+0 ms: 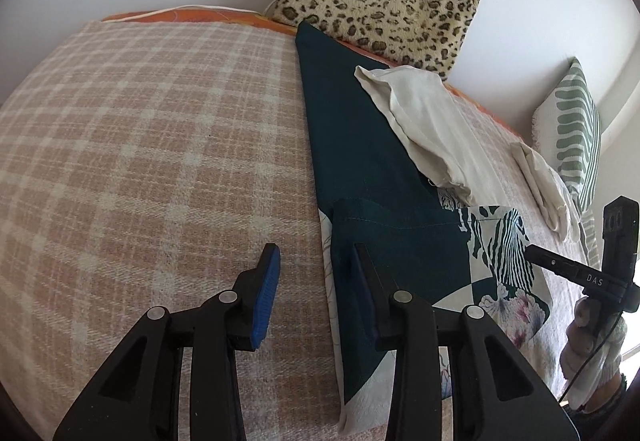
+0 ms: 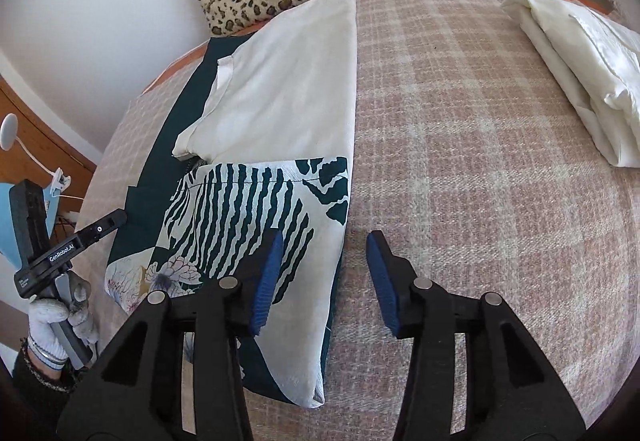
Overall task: Fold small clothes
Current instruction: 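Open both grippers and move them to the collar end of the shirt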
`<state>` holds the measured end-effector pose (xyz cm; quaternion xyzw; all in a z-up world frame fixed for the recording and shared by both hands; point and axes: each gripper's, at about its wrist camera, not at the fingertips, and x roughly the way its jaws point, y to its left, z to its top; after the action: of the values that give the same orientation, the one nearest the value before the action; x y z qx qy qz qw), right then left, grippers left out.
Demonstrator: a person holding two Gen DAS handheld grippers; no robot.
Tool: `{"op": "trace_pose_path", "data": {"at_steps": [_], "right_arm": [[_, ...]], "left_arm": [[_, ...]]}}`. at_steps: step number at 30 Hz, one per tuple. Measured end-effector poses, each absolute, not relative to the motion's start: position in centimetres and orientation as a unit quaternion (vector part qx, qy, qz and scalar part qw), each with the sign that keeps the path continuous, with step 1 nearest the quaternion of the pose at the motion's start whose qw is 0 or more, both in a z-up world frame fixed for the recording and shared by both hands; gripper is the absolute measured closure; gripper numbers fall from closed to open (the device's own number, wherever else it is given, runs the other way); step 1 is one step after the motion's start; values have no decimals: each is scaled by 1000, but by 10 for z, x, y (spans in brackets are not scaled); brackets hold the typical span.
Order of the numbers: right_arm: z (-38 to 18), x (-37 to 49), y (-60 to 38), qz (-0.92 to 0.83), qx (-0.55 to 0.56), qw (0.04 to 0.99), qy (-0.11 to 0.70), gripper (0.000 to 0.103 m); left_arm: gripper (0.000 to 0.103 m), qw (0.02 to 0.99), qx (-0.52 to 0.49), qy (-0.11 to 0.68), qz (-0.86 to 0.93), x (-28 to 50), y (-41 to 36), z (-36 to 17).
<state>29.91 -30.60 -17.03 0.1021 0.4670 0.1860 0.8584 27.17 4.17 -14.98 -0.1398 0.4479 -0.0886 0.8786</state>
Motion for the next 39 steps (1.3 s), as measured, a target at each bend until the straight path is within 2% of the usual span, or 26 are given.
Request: {"op": "trace_pose_path", "data": {"at_steps": [8, 14, 26, 35, 36, 37, 39], "right_arm": [[-146, 283, -301, 163, 52, 881, 441, 58], [-121, 254, -303, 204, 54, 884, 417, 58], [-160, 246, -284, 212, 10, 845, 490, 58], [-119, 245, -295, 218, 39, 870, 441, 58], [-117, 248, -297, 217, 45, 870, 441, 58], [-114, 251, -298, 217, 51, 871, 438, 58], [-109, 259, -299, 214, 58, 874, 432, 58]], "left_arm": [[68, 881, -167, 435, -85, 268, 53, -141], [68, 893, -161, 409, -96, 264, 51, -124], [68, 892, -184, 398, -111, 258, 50, -111], [68, 890, -201, 391, -120, 276, 65, -89], [67, 891, -201, 388, -122, 281, 67, -84], [60, 893, -198, 385, -125, 286, 69, -79], [53, 897, -186, 380, -131, 298, 72, -70]]}}
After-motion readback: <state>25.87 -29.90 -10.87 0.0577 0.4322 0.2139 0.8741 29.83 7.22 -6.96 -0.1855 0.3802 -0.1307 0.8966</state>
